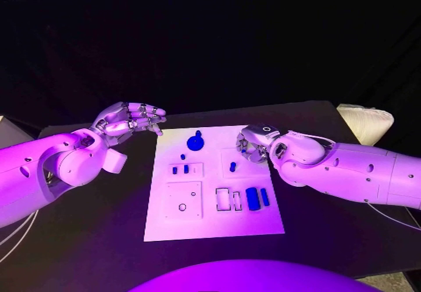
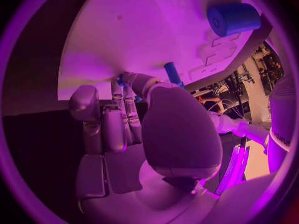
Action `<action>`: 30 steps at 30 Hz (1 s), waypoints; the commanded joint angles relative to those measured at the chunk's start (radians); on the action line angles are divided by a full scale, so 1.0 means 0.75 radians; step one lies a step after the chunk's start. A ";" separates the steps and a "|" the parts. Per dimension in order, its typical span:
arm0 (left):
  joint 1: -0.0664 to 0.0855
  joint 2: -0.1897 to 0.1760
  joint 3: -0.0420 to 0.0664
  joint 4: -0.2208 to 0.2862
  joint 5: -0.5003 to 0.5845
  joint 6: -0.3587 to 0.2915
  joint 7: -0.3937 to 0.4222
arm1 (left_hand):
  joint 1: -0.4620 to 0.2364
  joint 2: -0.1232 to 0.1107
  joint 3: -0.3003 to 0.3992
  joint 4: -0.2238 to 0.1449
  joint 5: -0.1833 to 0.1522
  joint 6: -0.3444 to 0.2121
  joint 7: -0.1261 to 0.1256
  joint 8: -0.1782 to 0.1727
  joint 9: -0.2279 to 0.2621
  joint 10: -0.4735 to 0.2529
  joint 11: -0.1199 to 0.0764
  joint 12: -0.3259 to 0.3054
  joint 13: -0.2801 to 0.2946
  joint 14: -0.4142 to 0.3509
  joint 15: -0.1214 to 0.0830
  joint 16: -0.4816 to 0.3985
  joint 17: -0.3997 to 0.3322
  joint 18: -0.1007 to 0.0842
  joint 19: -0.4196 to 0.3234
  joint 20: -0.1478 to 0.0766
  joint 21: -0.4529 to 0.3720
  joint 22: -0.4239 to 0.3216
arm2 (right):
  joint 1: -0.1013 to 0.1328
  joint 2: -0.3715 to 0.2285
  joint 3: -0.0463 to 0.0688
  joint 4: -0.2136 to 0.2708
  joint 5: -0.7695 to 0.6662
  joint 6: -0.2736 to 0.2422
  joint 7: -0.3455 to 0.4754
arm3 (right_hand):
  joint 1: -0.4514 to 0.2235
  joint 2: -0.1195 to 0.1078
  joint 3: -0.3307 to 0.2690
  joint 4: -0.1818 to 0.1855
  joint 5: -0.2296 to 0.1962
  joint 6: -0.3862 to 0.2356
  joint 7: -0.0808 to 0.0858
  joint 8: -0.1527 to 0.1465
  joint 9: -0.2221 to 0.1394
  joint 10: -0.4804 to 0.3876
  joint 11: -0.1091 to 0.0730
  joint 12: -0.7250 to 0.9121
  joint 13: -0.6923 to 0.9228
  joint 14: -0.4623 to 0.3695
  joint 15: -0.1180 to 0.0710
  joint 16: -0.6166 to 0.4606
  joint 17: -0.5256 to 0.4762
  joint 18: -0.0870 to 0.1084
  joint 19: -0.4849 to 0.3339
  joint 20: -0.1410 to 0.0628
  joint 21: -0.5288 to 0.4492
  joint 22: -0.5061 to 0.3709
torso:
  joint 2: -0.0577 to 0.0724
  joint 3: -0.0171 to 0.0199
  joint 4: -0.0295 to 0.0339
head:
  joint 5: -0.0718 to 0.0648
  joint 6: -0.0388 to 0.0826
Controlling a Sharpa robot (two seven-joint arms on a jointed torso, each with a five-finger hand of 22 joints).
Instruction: Assemble the parts on the task board
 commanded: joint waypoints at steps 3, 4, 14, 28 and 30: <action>0.000 -0.001 0.001 0.006 -0.013 0.014 0.006 | 0.017 0.000 -0.006 -0.005 -0.004 -0.002 0.011 -0.008 -0.002 -0.003 0.011 -0.006 0.001 0.009 -0.001 -0.006 -0.002 0.015 0.011 0.000 -0.005 -0.002 | -0.014 -0.001 -0.009 0.005 -0.066 0.007 -0.071 | 0.010 0.035 0.044 -0.042 -0.019 0.017 -0.002 0.004 0.004 0.059 -0.045 0.001 0.029 0.049 -0.012 0.009 0.004 -0.028 0.017 -0.004 0.032 0.031 | 0.000 -0.0002 -0.0008 | -0.004 -0.003; 0.000 -0.002 0.001 0.006 -0.013 0.013 0.006 | 0.017 0.000 -0.006 -0.005 -0.004 -0.002 0.011 -0.008 -0.002 -0.003 0.011 -0.006 0.001 0.009 -0.001 -0.006 -0.002 0.015 0.011 0.000 -0.005 -0.002 | -0.015 -0.001 -0.009 0.006 -0.070 0.000 -0.075 | 0.010 0.035 0.046 -0.044 -0.021 0.018 -0.002 0.004 0.004 0.060 -0.045 0.001 0.029 0.050 -0.012 0.010 0.005 -0.029 0.018 -0.004 0.034 0.033 | 0.000 -0.0001 -0.0009 | -0.004 -0.004; 0.000 -0.004 0.001 0.007 -0.019 0.011 0.003 | 0.018 0.001 -0.006 -0.006 -0.004 -0.002 0.011 -0.008 -0.003 -0.003 0.011 -0.007 0.001 0.009 -0.001 -0.008 -0.003 0.015 0.011 0.000 -0.005 -0.002 | -0.016 -0.005 -0.009 0.023 -0.093 -0.075 -0.108 | 0.002 0.038 0.087 -0.082 -0.068 0.028 -0.003 -0.002 0.006 0.072 -0.046 -0.006 0.039 0.052 -0.014 0.016 0.009 -0.036 0.027 -0.007 0.084 0.067 | -0.002 -0.0006 0.0003 | -0.006 -0.005; 0.000 -0.003 0.001 -0.005 -0.020 0.014 -0.003 | 0.018 0.001 -0.006 -0.006 -0.004 -0.002 0.011 -0.008 -0.003 -0.003 0.011 -0.007 0.001 0.009 -0.001 -0.008 -0.003 0.015 0.011 0.000 -0.005 -0.002 | -0.006 -0.051 0.000 0.090 -0.070 -0.174 -0.101 | -0.003 0.037 0.090 -0.085 -0.071 0.031 -0.003 -0.003 0.007 0.074 -0.047 -0.007 0.041 0.052 -0.014 0.018 0.011 -0.039 0.032 -0.007 0.104 0.076 | -0.003 -0.0023 -0.0008 | -0.004 -0.002; 0.000 -0.002 0.001 -0.006 -0.020 0.014 -0.003 | 0.018 0.001 -0.006 -0.006 -0.004 -0.002 0.011 -0.008 -0.003 -0.003 0.011 -0.007 0.001 0.009 -0.001 -0.008 -0.003 0.015 0.011 0.000 -0.005 -0.002 | 0.000 -0.062 0.002 0.101 -0.067 -0.180 -0.101 | -0.004 0.036 0.090 -0.086 -0.071 0.031 -0.003 -0.003 0.007 0.075 -0.047 -0.007 0.041 0.053 -0.014 0.019 0.012 -0.040 0.033 -0.007 0.107 0.078 | -0.003 -0.0029 -0.0004 | -0.006 -0.001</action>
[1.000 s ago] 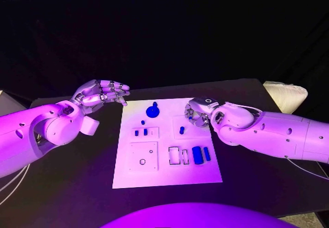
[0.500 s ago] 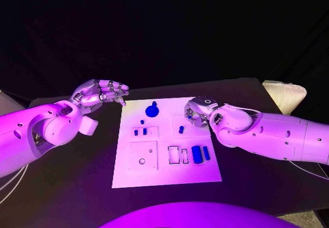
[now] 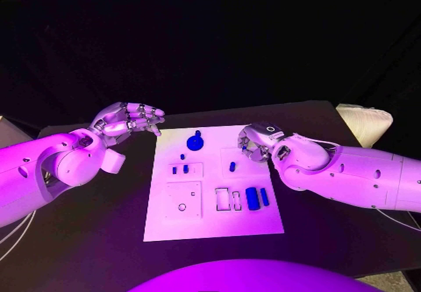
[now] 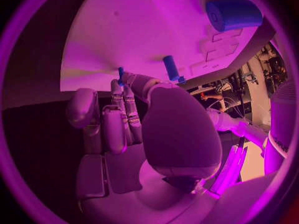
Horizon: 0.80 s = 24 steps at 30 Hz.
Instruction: Assemble the parts on the task board
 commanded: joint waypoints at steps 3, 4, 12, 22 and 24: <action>0.000 0.003 0.001 -0.003 -0.004 0.014 0.004 | 0.015 -0.004 -0.006 -0.007 -0.004 -0.003 0.012 -0.009 -0.002 0.001 0.007 -0.009 0.001 0.009 -0.001 -0.010 -0.002 0.015 0.012 0.000 -0.006 -0.002 | 0.019 -0.031 0.007 0.037 0.004 -0.059 -0.012 | 0.008 0.020 0.058 -0.052 0.003 0.012 -0.003 -0.003 0.002 0.065 -0.057 0.004 0.041 0.058 -0.010 0.009 0.003 -0.020 0.011 -0.003 0.010 0.080 | 0.000 -0.0007 0.0004 | -0.001 0.006; 0.000 0.003 0.001 -0.004 -0.004 0.014 0.004 | 0.015 -0.004 -0.006 -0.007 -0.004 -0.003 0.012 -0.009 -0.002 0.001 0.007 -0.009 0.001 0.009 -0.001 -0.010 -0.002 0.015 0.012 0.000 -0.006 -0.002 | 0.023 -0.038 0.008 0.048 0.008 -0.061 -0.011 | 0.007 0.020 0.058 -0.053 0.002 0.013 -0.003 -0.003 0.003 0.066 -0.057 0.004 0.041 0.058 -0.010 0.011 0.004 -0.020 0.012 -0.002 0.014 0.082 | 0.000 -0.0004 0.0002 | 0.002 0.007; 0.000 0.008 0.001 -0.009 -0.004 0.012 0.004 | 0.015 -0.004 -0.006 -0.007 -0.004 -0.003 0.012 -0.009 -0.002 0.001 0.007 -0.009 0.001 0.009 -0.001 -0.010 -0.002 0.015 0.012 0.000 -0.006 -0.002 | 0.045 -0.087 0.016 0.172 0.038 -0.098 0.007 | 0.005 0.019 0.059 -0.055 0.000 0.014 -0.003 -0.003 0.003 0.067 -0.057 0.003 0.042 0.059 -0.010 0.012 0.005 -0.023 0.016 -0.002 0.027 0.088 | 0.000 -0.0017 0.0004 | 0.015 0.013; 0.000 0.023 0.001 -0.013 -0.004 0.007 0.004 | 0.015 -0.003 -0.007 -0.007 -0.004 -0.004 0.013 -0.010 -0.003 0.000 0.008 -0.012 0.001 0.010 0.000 -0.013 -0.002 0.015 0.012 0.000 -0.006 -0.002 | 0.018 -0.046 0.018 0.298 0.081 -0.205 0.087 | 0.004 0.019 0.063 -0.058 -0.004 0.014 -0.003 -0.004 0.003 0.067 -0.057 0.002 0.043 0.059 -0.010 0.011 0.003 -0.024 0.018 -0.003 0.034 0.092 | 0.000 -0.0034 0.0013 | 0.058 0.017; 0.000 0.027 0.001 -0.013 -0.003 0.004 0.004 | 0.015 -0.003 -0.007 -0.007 -0.004 -0.004 0.013 -0.010 -0.003 0.000 0.008 -0.012 0.001 0.010 0.000 -0.013 -0.002 0.015 0.012 0.000 -0.006 -0.002 | 0.004 -0.024 0.017 0.303 0.076 -0.209 0.097 | 0.004 0.020 0.064 -0.058 -0.005 0.014 -0.003 -0.004 0.003 0.067 -0.057 0.002 0.043 0.058 -0.010 0.010 0.002 -0.023 0.016 -0.003 0.029 0.091 | -0.001 -0.0038 0.0014 | 0.074 0.016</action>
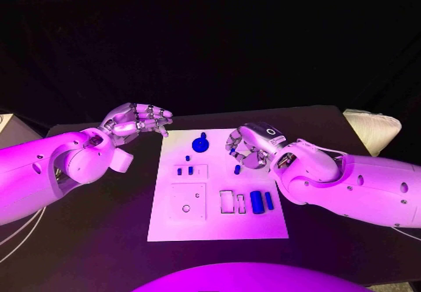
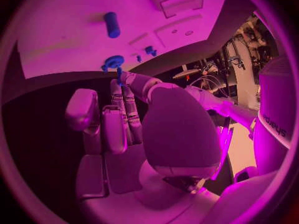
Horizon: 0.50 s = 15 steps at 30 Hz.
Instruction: Assemble the parts on the task board
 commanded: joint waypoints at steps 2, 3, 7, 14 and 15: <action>0.000 0.011 0.001 0.001 -0.001 0.000 0.007 | 0.016 -0.002 -0.003 -0.003 -0.003 0.001 0.008 -0.006 -0.002 0.000 0.008 -0.007 0.001 0.011 0.000 -0.007 -0.001 0.015 0.013 0.000 -0.006 -0.002 | -0.030 0.045 -0.002 0.008 0.002 -0.060 0.070 | 0.005 0.019 0.037 -0.026 0.006 0.011 0.001 -0.004 0.002 0.067 -0.057 0.005 0.043 0.058 -0.011 0.005 -0.001 -0.023 0.006 -0.003 0.003 0.091 | -0.001 -0.0005 -0.0016 | 0.052 -0.001; 0.001 0.013 0.001 0.000 0.000 -0.002 0.006 | 0.016 -0.002 -0.003 -0.003 -0.003 0.001 0.008 -0.006 -0.002 0.001 0.008 -0.007 0.001 0.011 0.000 -0.007 -0.001 0.015 0.013 0.000 -0.006 -0.002 | -0.038 0.059 -0.003 0.003 -0.005 -0.059 0.073 | 0.005 0.019 0.038 -0.027 0.005 0.010 0.001 -0.005 0.002 0.067 -0.057 0.004 0.043 0.058 -0.011 0.005 -0.002 -0.022 0.006 -0.003 0.001 0.090 | 0.000 0.0008 -0.0021 | 0.066 -0.001; 0.001 0.022 0.001 -0.002 0.000 -0.009 0.005 | 0.016 -0.002 -0.003 -0.003 -0.003 0.001 0.008 -0.006 -0.002 0.001 0.008 -0.007 0.001 0.011 0.000 -0.007 -0.001 0.015 0.013 0.000 -0.006 -0.002 | -0.065 0.105 -0.008 -0.020 -0.030 -0.042 0.081 | 0.006 0.019 0.039 -0.027 0.005 0.010 0.001 -0.005 0.001 0.067 -0.057 0.004 0.043 0.058 -0.011 0.005 -0.002 -0.022 0.005 -0.003 -0.001 0.090 | 0.002 0.0021 -0.0013 | 0.123 -0.013; 0.001 0.036 0.001 -0.002 0.001 -0.026 0.004 | 0.016 -0.001 -0.004 -0.003 -0.003 0.001 0.008 -0.006 -0.002 0.002 0.008 -0.008 0.001 0.012 0.000 -0.007 -0.001 0.015 0.013 0.000 -0.006 -0.002 | -0.110 0.175 -0.015 -0.070 -0.058 -0.006 0.083 | 0.005 0.019 0.039 -0.027 0.004 0.010 0.002 -0.005 0.001 0.067 -0.056 0.003 0.043 0.058 -0.010 0.005 -0.002 -0.021 0.004 -0.003 -0.005 0.089 | 0.002 -0.0014 -0.0017 | 0.214 -0.043; 0.001 0.038 0.001 -0.002 0.001 -0.028 0.004 | 0.016 -0.001 -0.004 -0.003 -0.003 0.001 0.008 -0.006 -0.002 0.002 0.008 -0.008 0.001 0.012 0.000 -0.007 -0.001 0.015 0.013 0.000 -0.006 -0.002 | -0.116 0.185 -0.016 -0.076 -0.063 -0.002 0.081 | 0.005 0.019 0.039 -0.027 0.004 0.010 0.002 -0.005 0.001 0.067 -0.056 0.003 0.043 0.058 -0.010 0.005 -0.002 -0.021 0.004 -0.003 -0.005 0.089 | 0.002 -0.0004 -0.0021 | 0.227 -0.049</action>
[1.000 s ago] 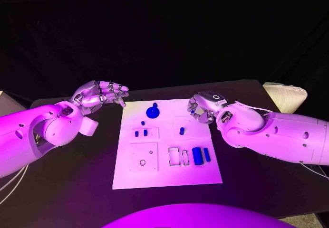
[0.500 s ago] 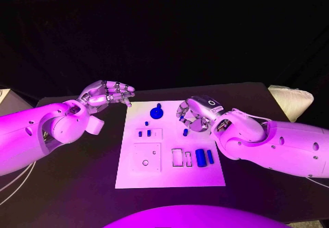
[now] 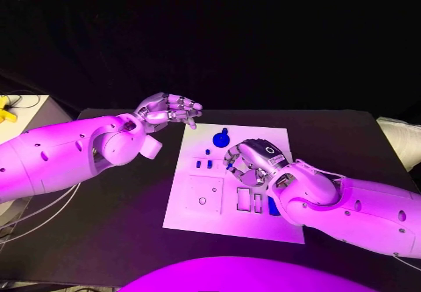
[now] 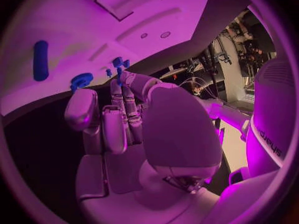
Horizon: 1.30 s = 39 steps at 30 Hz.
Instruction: Assemble the parts on the task board
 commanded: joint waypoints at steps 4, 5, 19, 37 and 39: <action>0.001 0.014 0.001 0.000 -0.002 -0.020 0.005 | 0.016 -0.001 -0.004 -0.004 -0.003 0.001 0.009 -0.006 -0.002 0.002 0.008 -0.008 0.001 0.012 0.000 -0.007 -0.001 0.015 0.013 0.000 -0.006 -0.002 | -0.030 0.045 -0.002 -0.026 -0.063 0.035 0.021 | 0.005 0.019 0.033 -0.028 0.001 0.010 0.002 -0.006 0.001 0.067 -0.056 0.003 0.043 0.058 -0.010 0.004 -0.003 -0.021 0.003 -0.003 -0.007 0.089 | 0.002 -0.0011 0.0014 | 0.090 -0.031; 0.001 0.015 0.001 -0.001 -0.003 -0.020 0.004 | 0.016 -0.001 -0.004 -0.004 -0.003 0.001 0.009 -0.006 -0.002 0.002 0.008 -0.008 0.001 0.012 0.000 -0.007 -0.001 0.015 0.013 0.000 -0.006 -0.002 | -0.034 0.049 -0.002 -0.028 -0.066 0.035 0.020 | 0.005 0.019 0.033 -0.028 0.001 0.010 0.002 -0.006 0.001 0.067 -0.056 0.003 0.043 0.058 -0.010 0.004 -0.003 -0.021 0.003 -0.003 -0.007 0.089 | 0.001 -0.0009 0.0006 | 0.099 -0.031; 0.001 0.033 0.001 -0.009 -0.005 -0.020 0.001 | 0.017 0.000 -0.004 -0.004 -0.003 0.001 0.009 -0.006 -0.003 0.002 0.008 -0.008 0.002 0.014 0.000 -0.008 -0.001 0.015 0.014 0.000 -0.006 -0.002 | -0.074 0.090 -0.005 -0.040 -0.082 0.034 0.015 | 0.005 0.020 0.034 -0.030 0.001 0.010 0.002 -0.007 0.001 0.066 -0.056 0.002 0.044 0.057 -0.010 0.002 -0.006 -0.021 0.002 -0.003 -0.008 0.089 | 0.001 0.0010 -0.0012 | 0.159 -0.031; 0.001 0.036 0.001 -0.009 -0.007 -0.025 -0.003 | 0.018 0.002 -0.007 -0.005 -0.003 -0.003 0.010 -0.010 -0.005 0.006 0.008 -0.010 0.003 0.019 -0.001 -0.011 -0.001 0.016 0.017 -0.001 -0.005 -0.001 | -0.098 0.109 -0.012 -0.051 -0.097 0.051 0.002 | 0.004 0.020 0.036 -0.032 0.001 0.009 0.003 -0.008 0.001 0.066 -0.056 0.002 0.044 0.057 -0.010 0.002 -0.007 -0.020 0.001 -0.003 -0.013 0.088 | 0.000 0.0012 -0.0024 | 0.173 -0.031; 0.001 0.037 0.001 -0.010 -0.008 -0.025 -0.003 | 0.018 0.002 -0.007 -0.005 -0.003 -0.003 0.010 -0.010 -0.005 0.006 0.008 -0.010 0.003 0.019 -0.001 -0.011 -0.001 0.016 0.017 -0.001 -0.005 -0.001 | -0.099 0.109 -0.012 -0.049 -0.097 0.053 0.001 | 0.004 0.020 0.036 -0.032 0.001 0.009 0.003 -0.008 0.001 0.066 -0.056 0.002 0.044 0.057 -0.010 0.002 -0.007 -0.020 0.001 -0.003 -0.013 0.088 | 0.001 0.0012 -0.0023 | 0.174 -0.031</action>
